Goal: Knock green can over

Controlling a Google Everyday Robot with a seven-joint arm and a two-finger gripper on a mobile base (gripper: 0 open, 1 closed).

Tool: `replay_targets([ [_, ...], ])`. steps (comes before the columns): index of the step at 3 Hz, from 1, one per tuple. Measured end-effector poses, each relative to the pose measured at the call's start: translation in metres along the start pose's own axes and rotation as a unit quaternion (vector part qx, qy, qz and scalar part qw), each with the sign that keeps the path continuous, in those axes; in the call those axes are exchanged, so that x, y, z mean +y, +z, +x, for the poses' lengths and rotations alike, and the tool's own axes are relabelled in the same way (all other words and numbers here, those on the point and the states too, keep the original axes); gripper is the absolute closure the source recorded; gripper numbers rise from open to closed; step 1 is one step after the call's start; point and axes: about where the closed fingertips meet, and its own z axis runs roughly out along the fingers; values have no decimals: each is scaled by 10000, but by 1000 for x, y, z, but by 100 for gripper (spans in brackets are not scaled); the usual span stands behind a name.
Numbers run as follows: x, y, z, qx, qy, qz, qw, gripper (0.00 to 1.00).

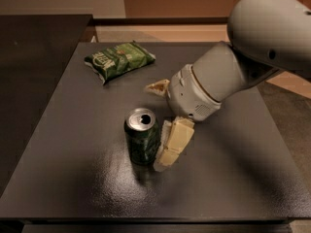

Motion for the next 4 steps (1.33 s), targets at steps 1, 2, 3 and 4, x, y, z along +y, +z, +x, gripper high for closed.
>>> replay_targets([
  [1,3,12,-4,-64,16,-109,9999,18],
  [2,3,16,-6,-80,77,-205,9997,42],
  [3,3,10,-17,-142,51,-244,9996,65],
  [4,-7,-4,-35,178,-168,-68,9997,87],
])
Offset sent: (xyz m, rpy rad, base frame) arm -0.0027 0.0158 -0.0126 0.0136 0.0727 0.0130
